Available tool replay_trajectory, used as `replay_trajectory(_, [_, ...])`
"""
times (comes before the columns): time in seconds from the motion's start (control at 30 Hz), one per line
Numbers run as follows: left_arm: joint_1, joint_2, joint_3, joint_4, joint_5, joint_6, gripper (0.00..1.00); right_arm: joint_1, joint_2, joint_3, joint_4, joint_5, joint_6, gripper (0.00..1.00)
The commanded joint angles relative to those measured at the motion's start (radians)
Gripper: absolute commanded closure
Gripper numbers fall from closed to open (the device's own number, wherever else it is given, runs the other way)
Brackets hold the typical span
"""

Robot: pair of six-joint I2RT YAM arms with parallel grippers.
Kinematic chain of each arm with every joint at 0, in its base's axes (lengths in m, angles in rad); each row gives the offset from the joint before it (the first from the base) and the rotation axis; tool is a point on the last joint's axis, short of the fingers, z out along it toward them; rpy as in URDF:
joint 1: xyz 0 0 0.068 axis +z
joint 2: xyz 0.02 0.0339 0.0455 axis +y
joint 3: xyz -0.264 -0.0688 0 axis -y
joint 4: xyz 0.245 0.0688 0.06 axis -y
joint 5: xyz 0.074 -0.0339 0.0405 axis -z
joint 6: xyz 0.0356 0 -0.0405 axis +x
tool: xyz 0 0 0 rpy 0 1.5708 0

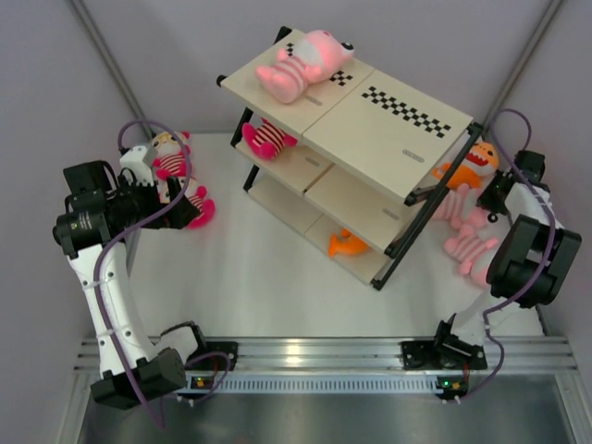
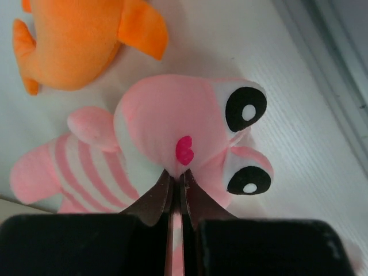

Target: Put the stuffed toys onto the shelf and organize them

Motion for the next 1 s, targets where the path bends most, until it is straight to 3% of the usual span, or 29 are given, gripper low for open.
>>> replay_trajectory(0.0, [0.0,0.001,0.002,0.032,0.011,0.016,0.01,0.006,-0.178,0.119,0.023,0.157,0.023,1.0])
replay_trajectory(0.13, [-0.001,0.001,-0.006,0.034,0.013,0.021,0.01,0.006,-0.37,0.225,0.081,0.171,0.083,1.0])
replay_trajectory(0.3, [-0.001,-0.005,-0.015,0.034,0.011,0.03,0.01,0.035,-0.439,0.473,0.098,0.041,0.069,1.0])
replay_trajectory(0.4, [0.0,-0.007,-0.021,0.035,0.013,0.033,0.01,0.123,-0.416,0.669,0.016,-0.005,-0.048,1.0])
replay_trajectory(0.47, [0.0,-0.005,-0.024,0.035,0.016,0.036,0.01,0.247,-0.377,0.814,-0.089,-0.023,-0.138,1.0])
replay_trajectory(0.57, [-0.001,-0.008,-0.029,0.035,0.021,0.039,0.01,0.353,-0.327,0.945,-0.173,-0.21,-0.158,1.0])
replay_trajectory(0.63, [0.0,-0.011,-0.034,0.034,0.017,0.039,0.01,0.406,-0.311,0.982,-0.204,-0.347,-0.17,1.0])
replay_trajectory(0.8, [0.0,-0.021,-0.041,0.034,0.019,0.045,0.01,0.529,-0.275,1.035,-0.307,-0.358,-0.188,1.0])
replay_trajectory(0.97, [-0.001,-0.028,-0.052,0.034,0.011,0.05,0.01,0.598,-0.286,1.049,-0.356,-0.344,-0.107,1.0])
